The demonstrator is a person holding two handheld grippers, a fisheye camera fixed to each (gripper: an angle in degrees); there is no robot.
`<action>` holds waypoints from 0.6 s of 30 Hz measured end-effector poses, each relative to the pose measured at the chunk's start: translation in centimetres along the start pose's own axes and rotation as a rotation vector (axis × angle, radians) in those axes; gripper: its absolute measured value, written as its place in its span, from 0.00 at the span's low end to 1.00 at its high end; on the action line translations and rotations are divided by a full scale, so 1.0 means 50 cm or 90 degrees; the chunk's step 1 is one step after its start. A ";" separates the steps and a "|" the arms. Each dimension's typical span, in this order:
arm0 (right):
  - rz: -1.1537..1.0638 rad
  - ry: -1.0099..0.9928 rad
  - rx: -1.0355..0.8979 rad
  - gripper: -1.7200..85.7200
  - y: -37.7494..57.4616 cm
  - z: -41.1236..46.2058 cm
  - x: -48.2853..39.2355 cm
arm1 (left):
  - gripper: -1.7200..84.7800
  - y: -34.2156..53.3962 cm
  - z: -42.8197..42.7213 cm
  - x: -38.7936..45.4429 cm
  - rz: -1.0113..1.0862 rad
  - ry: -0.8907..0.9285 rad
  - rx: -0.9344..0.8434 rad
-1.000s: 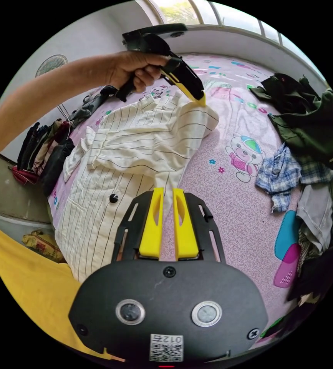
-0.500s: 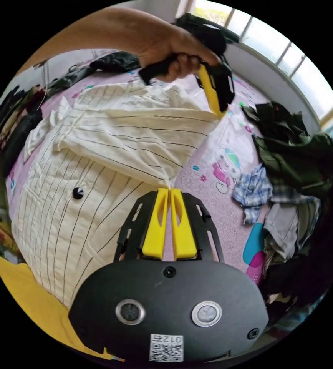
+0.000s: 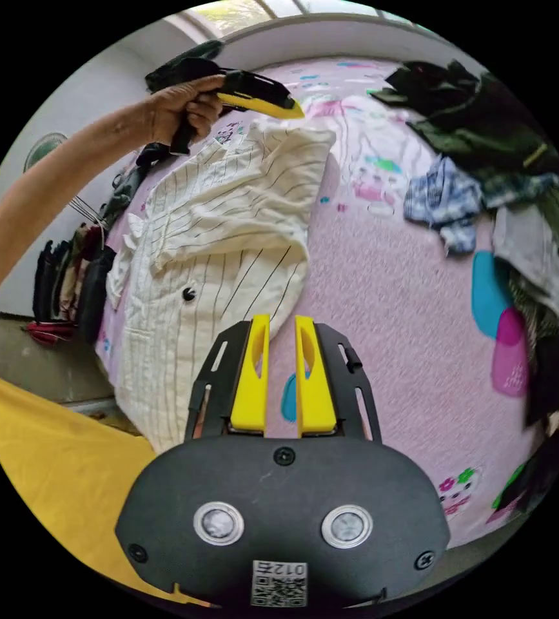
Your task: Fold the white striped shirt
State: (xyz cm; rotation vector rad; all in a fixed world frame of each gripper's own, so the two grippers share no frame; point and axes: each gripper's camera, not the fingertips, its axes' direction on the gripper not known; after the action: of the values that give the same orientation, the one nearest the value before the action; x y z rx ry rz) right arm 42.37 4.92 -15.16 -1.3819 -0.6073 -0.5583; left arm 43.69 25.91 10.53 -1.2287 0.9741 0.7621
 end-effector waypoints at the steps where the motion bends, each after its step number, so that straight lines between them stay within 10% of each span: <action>1: 0.019 -0.030 -0.016 0.10 0.024 0.004 0.003 | 0.02 0.009 -0.009 0.001 0.004 0.000 0.015; 18: 0.006 0.050 -0.044 0.05 0.081 0.029 -0.024 | 0.02 0.337 0.079 -0.034 -0.047 -0.028 -0.037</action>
State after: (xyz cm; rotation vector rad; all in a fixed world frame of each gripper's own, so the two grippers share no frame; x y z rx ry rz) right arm 44.15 6.81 -18.79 -1.4207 -0.5218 -0.6278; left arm 28.72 33.09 5.40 -1.2864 0.8717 0.7614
